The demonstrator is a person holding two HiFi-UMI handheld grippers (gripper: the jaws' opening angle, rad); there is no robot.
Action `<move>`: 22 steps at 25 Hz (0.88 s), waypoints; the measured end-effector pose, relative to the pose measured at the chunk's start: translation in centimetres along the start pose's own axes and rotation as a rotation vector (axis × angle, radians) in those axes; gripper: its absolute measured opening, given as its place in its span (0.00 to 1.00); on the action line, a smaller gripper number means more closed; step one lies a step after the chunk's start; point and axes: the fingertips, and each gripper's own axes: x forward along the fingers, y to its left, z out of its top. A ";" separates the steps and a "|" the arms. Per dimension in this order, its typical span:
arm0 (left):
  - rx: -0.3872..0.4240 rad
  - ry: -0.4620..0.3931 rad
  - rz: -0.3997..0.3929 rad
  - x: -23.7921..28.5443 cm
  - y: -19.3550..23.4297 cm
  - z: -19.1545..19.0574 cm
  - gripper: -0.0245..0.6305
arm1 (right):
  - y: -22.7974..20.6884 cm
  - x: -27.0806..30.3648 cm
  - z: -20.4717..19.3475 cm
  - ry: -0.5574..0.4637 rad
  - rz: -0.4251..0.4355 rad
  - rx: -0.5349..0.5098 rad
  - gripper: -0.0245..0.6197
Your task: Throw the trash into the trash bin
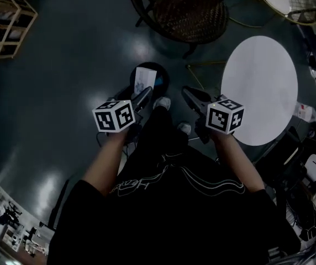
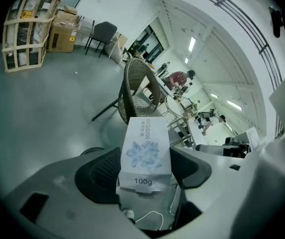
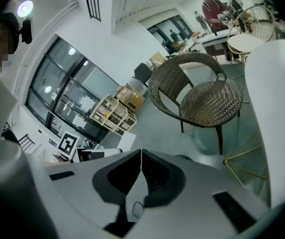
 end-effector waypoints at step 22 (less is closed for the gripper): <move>0.046 0.337 0.062 12.2 12.5 -8.9 0.50 | -1.3 9.5 -11.8 0.281 0.022 0.109 0.09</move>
